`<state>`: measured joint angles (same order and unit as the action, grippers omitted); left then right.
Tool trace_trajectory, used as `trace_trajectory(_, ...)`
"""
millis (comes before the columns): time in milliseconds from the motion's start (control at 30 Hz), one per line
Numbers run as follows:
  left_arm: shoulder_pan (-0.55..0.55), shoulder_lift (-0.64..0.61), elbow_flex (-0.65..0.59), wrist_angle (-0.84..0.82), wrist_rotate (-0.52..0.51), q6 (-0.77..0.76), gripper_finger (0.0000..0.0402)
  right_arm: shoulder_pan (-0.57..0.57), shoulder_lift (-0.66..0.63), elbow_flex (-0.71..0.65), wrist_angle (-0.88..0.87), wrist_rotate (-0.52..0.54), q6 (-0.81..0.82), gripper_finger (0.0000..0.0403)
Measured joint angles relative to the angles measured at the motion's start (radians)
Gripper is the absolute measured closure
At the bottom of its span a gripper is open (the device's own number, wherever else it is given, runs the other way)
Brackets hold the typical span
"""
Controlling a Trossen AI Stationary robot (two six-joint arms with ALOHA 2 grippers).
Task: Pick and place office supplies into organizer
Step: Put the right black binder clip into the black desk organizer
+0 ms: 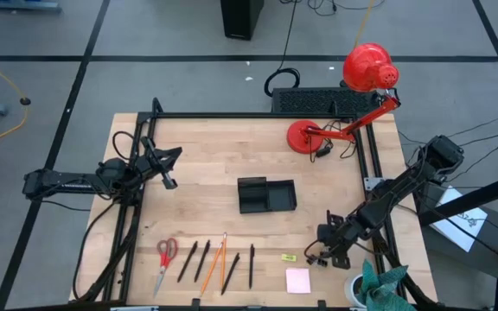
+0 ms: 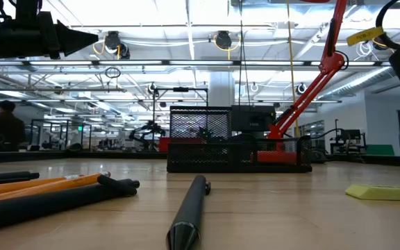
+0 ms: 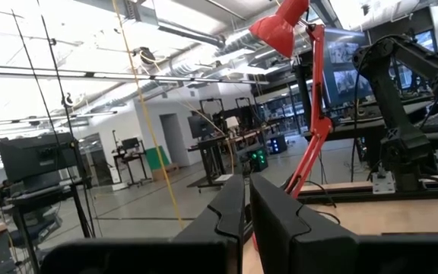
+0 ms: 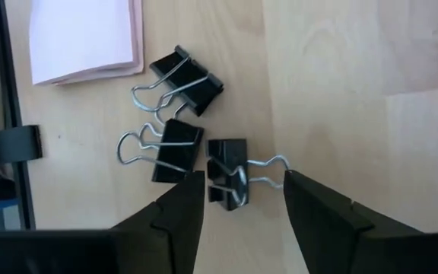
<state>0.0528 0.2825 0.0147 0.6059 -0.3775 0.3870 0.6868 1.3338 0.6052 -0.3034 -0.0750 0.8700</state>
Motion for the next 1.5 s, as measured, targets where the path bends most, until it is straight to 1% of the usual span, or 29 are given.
trace_trajectory(133, 0.0, 0.0, 0.0, -0.002, 0.0, 0.0, 0.0371, -0.012, 0.0, 0.0, -0.001, 0.002, -0.027, 0.024)
trace_trajectory(267, 0.0, 0.0, 0.0, -0.004, 0.0, 0.0, 0.0371, -0.013, 0.0, 0.001, -0.024, 0.003, -0.029, 0.0267)
trace_trajectory(500, 0.0, 0.0, 0.0, -0.004, 0.0, 0.0, 0.0371, -0.013, 0.0, 0.001, -0.038, -0.001, -0.036, 0.0332)
trace_trajectory(667, 0.0, 0.0, 0.0, -0.004, 0.0, 0.0, 0.0371, -0.013, -0.001, 0.003, -0.032, -0.005, -0.051, 0.0387)
trace_trajectory(733, 0.0, 0.0, 0.0, -0.004, 0.0, 0.0, 0.0371, -0.013, -0.002, 0.003, -0.022, -0.005, -0.071, 0.0396)
trace_trajectory(800, 0.0, 0.0, 0.0, -0.004, 0.0, 0.0, 0.0371, -0.013, -0.001, 0.004, -0.009, -0.004, -0.085, 0.0393)
trace_trajectory(933, 0.0, 0.0, 0.0, -0.004, 0.0, 0.0, 0.0371, -0.029, -0.001, 0.035, -0.036, 0.006, -0.132, 0.04)
trace_trajectory(1000, 0.0, 0.0, 0.0, -0.004, 0.0, -0.001, 0.0371, -0.037, -0.001, 0.063, -0.055, 0.045, -0.173, 0.04)
trace_trajectory(1067, 0.0, 0.0, 0.0, -0.004, 0.0, -0.001, 0.0371, -0.045, -0.001, 0.094, -0.08, 0.114, -0.226, 0.04)
trace_trajectory(1233, 0.0, 0.0, 0.0, -0.004, 0.0, 0.001, 0.0371, -0.065, -0.001, 0.181, -0.15, 0.368, -0.384, 0.0401)
trace_trajectory(1300, 0.0, 0.0, 0.0, -0.004, 0.0, 0.002, 0.0371, -0.09, -0.001, 0.211, -0.14, 0.444, -0.467, 0.0402)
trace_trajectory(1400, 0.0, 0.0, 0.0, -0.004, -0.001, 0.002, 0.0371, -0.147, -0.001, 0.242, -0.067, 0.492, -0.589, 0.0402)
trace_trajectory(1500, 0.0, 0.0, 0.0, -0.004, -0.022, 0.003, 0.0371, -0.207, 0.001, 0.244, 0.053, 0.491, -0.712, 0.0402)
